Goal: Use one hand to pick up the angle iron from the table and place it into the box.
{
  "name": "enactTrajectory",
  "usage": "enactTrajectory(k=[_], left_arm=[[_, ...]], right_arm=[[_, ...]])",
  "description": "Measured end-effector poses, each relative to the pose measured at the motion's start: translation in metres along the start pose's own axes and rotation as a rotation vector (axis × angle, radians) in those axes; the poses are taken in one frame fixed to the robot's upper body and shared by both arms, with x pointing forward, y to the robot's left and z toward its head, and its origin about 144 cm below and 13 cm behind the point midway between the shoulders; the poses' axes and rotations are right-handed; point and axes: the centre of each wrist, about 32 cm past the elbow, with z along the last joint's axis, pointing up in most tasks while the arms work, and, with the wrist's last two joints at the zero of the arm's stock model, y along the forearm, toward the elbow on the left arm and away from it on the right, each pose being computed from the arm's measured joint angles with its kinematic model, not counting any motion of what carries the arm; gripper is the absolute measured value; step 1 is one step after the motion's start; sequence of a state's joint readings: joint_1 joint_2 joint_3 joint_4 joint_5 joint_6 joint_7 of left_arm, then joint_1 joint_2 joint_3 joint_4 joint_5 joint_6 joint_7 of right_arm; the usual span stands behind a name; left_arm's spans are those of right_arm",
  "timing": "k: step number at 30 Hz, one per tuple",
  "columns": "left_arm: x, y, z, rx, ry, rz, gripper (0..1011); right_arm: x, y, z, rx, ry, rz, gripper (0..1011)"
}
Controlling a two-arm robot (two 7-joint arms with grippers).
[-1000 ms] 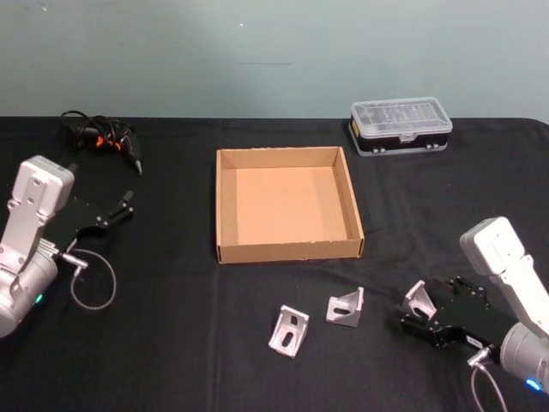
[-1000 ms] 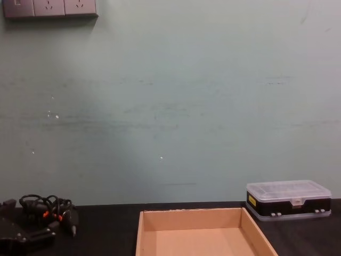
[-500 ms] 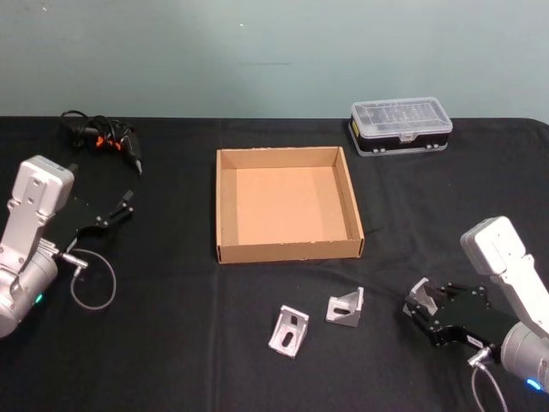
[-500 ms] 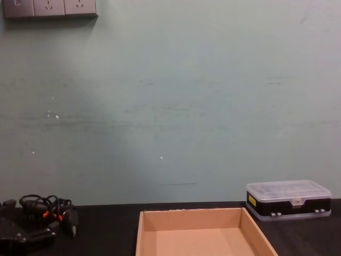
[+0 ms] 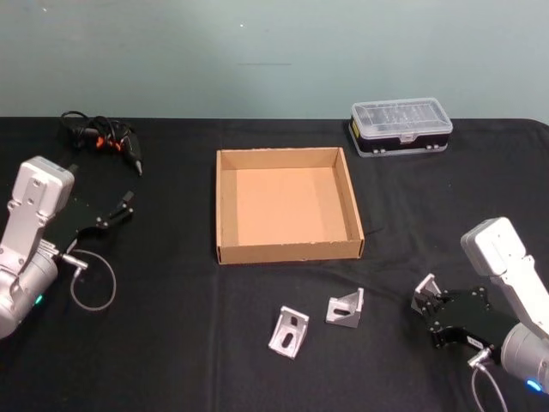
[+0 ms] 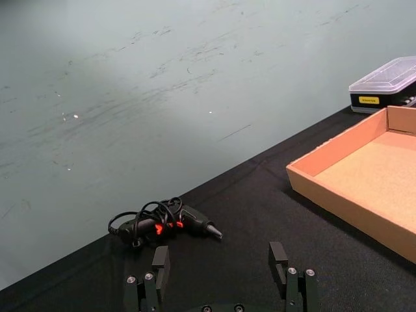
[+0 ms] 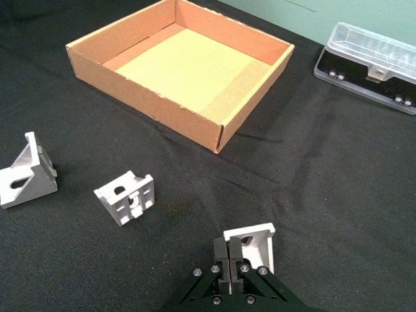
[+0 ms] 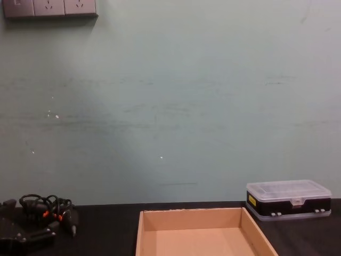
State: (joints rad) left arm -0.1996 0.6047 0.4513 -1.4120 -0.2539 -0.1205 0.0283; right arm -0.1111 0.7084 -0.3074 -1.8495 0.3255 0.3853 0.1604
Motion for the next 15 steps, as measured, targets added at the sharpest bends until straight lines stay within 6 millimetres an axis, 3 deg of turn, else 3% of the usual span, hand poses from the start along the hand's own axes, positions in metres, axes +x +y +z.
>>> enactTrajectory(k=[15], left_arm=[[0.0, 0.0, 0.0, 0.0, 0.0, 0.0, 1000]], right_arm=[[-0.0001, -0.0056, 0.0089, 0.054, -0.004, -0.003, 2]])
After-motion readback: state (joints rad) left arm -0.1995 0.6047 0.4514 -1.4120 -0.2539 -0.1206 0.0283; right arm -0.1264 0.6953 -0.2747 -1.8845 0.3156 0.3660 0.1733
